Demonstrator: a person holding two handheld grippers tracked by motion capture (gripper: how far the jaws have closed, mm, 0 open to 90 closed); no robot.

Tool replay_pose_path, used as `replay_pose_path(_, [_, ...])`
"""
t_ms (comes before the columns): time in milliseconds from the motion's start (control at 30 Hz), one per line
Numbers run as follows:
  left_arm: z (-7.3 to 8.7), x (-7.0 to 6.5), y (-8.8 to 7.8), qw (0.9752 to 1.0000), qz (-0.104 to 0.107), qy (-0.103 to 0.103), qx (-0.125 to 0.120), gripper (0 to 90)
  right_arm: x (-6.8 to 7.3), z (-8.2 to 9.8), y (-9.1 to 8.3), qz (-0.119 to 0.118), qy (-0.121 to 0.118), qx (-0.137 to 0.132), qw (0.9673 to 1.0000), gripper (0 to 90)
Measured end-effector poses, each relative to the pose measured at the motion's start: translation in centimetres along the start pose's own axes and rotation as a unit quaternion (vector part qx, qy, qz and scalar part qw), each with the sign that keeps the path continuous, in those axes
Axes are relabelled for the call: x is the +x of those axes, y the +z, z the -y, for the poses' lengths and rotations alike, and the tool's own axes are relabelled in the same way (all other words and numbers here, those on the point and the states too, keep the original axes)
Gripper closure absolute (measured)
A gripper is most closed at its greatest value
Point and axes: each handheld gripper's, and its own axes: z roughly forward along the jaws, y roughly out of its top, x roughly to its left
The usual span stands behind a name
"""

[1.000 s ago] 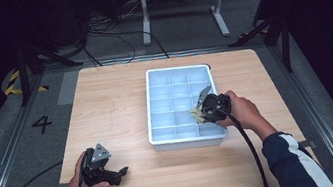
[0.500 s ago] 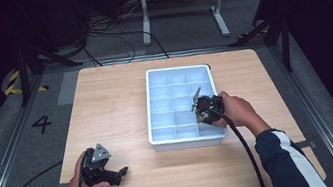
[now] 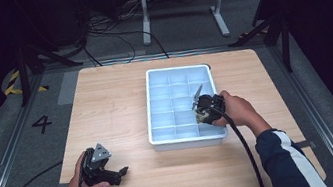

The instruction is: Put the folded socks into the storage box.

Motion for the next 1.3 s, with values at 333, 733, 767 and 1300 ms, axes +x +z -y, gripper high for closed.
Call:
replay_pose_path(333, [0.0, 0.0, 0.0, 1.0000, 0.000, 0.000, 0.000, 0.0, -0.4, 0.8, -0.7, 0.001, 0.029, -0.030, 0.9991, 57.7])
replay_pose_path(733, [0.0, 0.0, 0.0, 1.0000, 0.000, 0.000, 0.000, 0.0, -0.6, 1.9, -2.4, -0.003, 0.049, -0.076, 0.9959, 53.2])
replay_pose_path(767, [0.0, 0.0, 0.0, 1.0000, 0.000, 0.000, 0.000, 0.0, -0.7, 2.0, -2.6, -0.002, 0.055, -0.083, 0.9950, 54.4])
replay_pose_path(1300, [0.0, 0.0, 0.0, 1.0000, 0.000, 0.000, 0.000, 0.0, -0.4, 1.8, -2.0, -0.005, 0.041, -0.083, 0.9957, 79.7])
